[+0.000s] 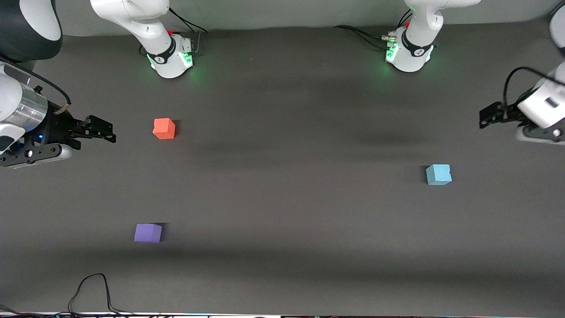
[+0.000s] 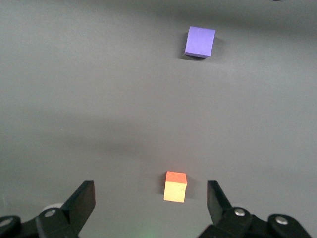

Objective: Place blue block between orange and purple blocks

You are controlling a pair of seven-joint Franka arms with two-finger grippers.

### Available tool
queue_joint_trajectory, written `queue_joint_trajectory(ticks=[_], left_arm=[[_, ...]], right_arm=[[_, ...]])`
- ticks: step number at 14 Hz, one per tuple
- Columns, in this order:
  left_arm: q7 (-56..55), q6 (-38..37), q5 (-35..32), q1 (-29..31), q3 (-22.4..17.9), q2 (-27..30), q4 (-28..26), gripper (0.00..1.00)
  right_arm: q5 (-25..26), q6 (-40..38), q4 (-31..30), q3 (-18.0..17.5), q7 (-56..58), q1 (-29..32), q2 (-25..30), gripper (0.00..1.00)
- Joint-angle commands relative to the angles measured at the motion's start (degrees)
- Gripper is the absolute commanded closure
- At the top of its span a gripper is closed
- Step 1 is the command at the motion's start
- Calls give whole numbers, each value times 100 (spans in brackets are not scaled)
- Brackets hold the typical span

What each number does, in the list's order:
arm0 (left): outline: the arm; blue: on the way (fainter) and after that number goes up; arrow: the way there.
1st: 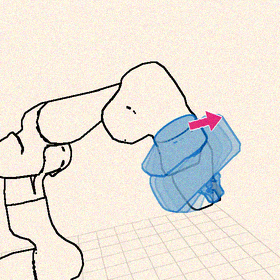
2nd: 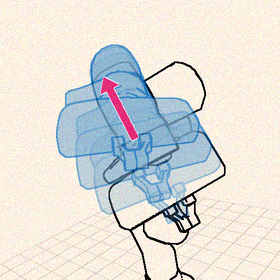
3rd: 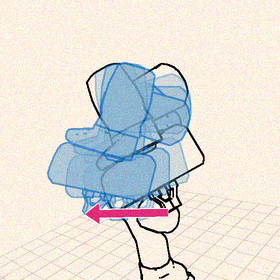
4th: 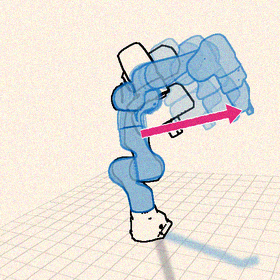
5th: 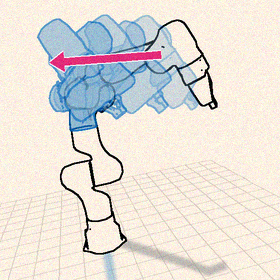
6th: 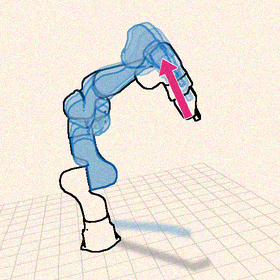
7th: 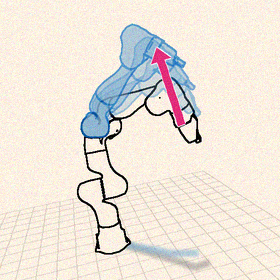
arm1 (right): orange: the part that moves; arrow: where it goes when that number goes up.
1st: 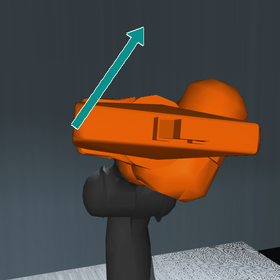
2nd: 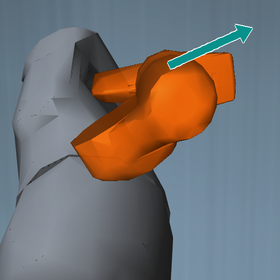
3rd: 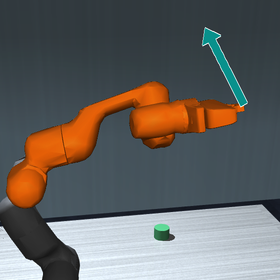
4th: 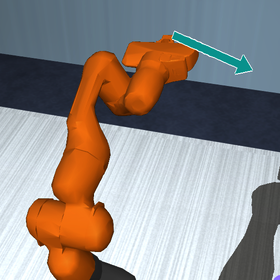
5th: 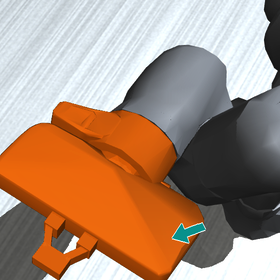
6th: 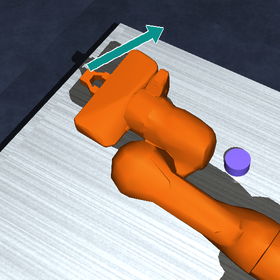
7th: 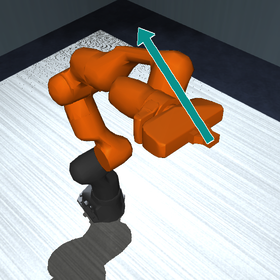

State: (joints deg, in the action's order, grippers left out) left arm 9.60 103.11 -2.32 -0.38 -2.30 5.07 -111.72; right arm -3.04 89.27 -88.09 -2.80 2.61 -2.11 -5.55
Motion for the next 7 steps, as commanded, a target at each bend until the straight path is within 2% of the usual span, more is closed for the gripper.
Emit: queue_joint_trajectory(ticks=[1,5,7], left_arm=[[86,866,-14,3,10,-49,-823,0],[94,2298,-6,12,10,-716,-1483,0],[94,2818,-6,12,10,-1156,-1528,0]], right_arm=[[75,12,-165,42,108,-52,115,0],[58,38,-200,42,108,-43,98,0],[58,64,-235,42,108,-52,89,0]])
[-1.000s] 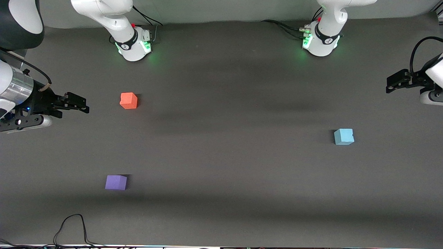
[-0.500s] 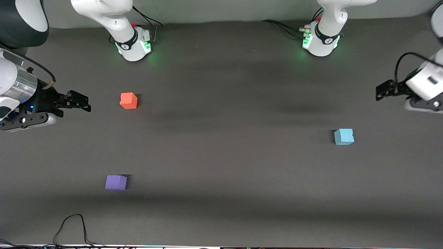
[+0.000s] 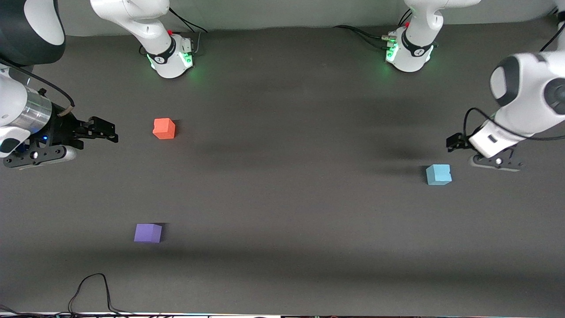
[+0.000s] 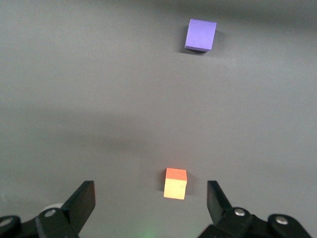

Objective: Place blue block between orange and purple blocks

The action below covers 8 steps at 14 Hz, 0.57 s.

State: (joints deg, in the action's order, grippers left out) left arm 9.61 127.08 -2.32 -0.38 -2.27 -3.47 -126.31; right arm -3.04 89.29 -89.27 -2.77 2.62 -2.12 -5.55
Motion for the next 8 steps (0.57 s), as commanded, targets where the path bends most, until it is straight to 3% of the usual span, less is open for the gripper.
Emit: queue_joint_trajectory(ticks=[1,8], left_arm=[[94,727,-6,11,8,-504,-113,0],[85,2030,-6,46,8,-1717,-114,0]], right_arm=[[58,79,-126,40,107,-52,89,0],[58,88,-143,40,107,-52,80,0]])
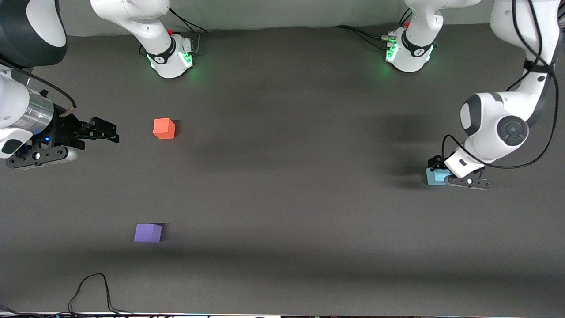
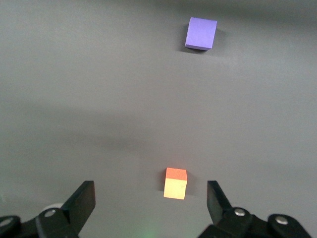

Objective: Place blue block between orange and purple blocks
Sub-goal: 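Lower the left gripper onto the light blue block and close it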

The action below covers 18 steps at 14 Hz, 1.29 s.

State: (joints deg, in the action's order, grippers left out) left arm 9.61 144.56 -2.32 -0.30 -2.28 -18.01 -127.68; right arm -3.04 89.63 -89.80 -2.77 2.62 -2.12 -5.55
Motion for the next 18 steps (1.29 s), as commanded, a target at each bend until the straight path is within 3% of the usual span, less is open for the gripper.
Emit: queue_joint_trajectory(ticks=[1,4,6,7,11,15,18], left_arm=[[85,388,-5,38,8,-377,41,0],[41,407,3,38,8,-440,76,4],[23,389,38,38,8,-440,94,34],[23,363,65,38,8,-457,120,42],[32,5,118,38,8,-361,357,47],[-414,-2777,144,-93,104,-36,2032,47],[-1397,-4169,240,-365,656,-18,3202,46]], right_arm=[[58,54,-99,40,107,-52,81,0],[58,63,-108,48,107,-43,81,0],[58,54,-108,48,107,-43,81,0],[58,54,-108,57,107,-43,89,0],[58,54,-99,57,107,-43,90,0],[58,63,-99,57,107,-43,90,0],[58,63,-91,57,107,-43,98,0]])
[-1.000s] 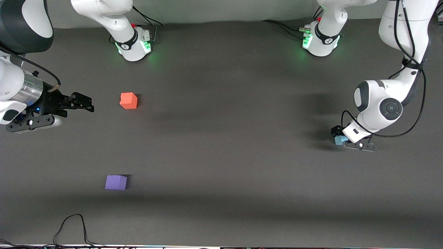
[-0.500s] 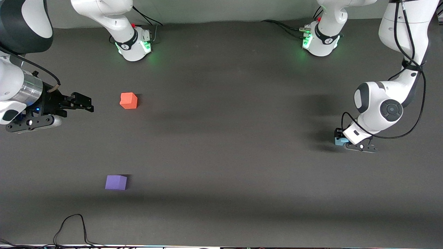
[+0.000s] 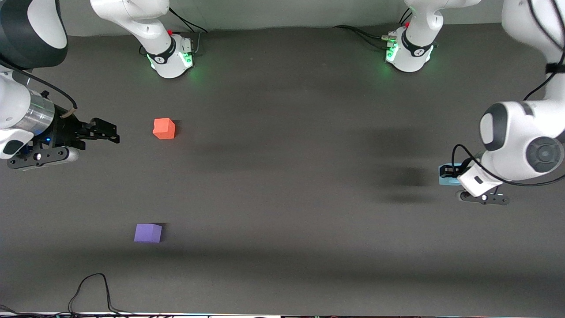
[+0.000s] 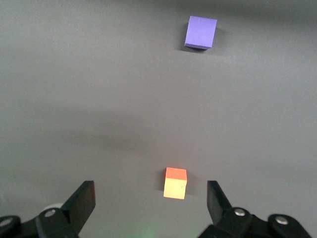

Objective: Place blue block between orange and purple blocks
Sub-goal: 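Lift the blue block with the left gripper and carry it toward the table middle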

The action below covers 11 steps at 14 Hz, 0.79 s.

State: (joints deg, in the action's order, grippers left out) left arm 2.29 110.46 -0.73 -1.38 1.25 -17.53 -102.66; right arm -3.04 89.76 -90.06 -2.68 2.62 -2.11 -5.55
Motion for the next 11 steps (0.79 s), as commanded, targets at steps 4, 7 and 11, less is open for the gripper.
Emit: queue_joint_trajectory(ticks=[4,7,11], left_arm=[[-2755,-930,179,-765,1279,-197,1537,46],[-4092,-894,-84,-1888,1360,-802,2213,46],[-5798,-877,-988,-3365,1343,-2251,3610,46]], right_arm=[[58,68,-73,48,107,-35,80,0],[58,68,-65,65,107,-35,80,0],[58,112,-82,65,142,-26,10,0]])
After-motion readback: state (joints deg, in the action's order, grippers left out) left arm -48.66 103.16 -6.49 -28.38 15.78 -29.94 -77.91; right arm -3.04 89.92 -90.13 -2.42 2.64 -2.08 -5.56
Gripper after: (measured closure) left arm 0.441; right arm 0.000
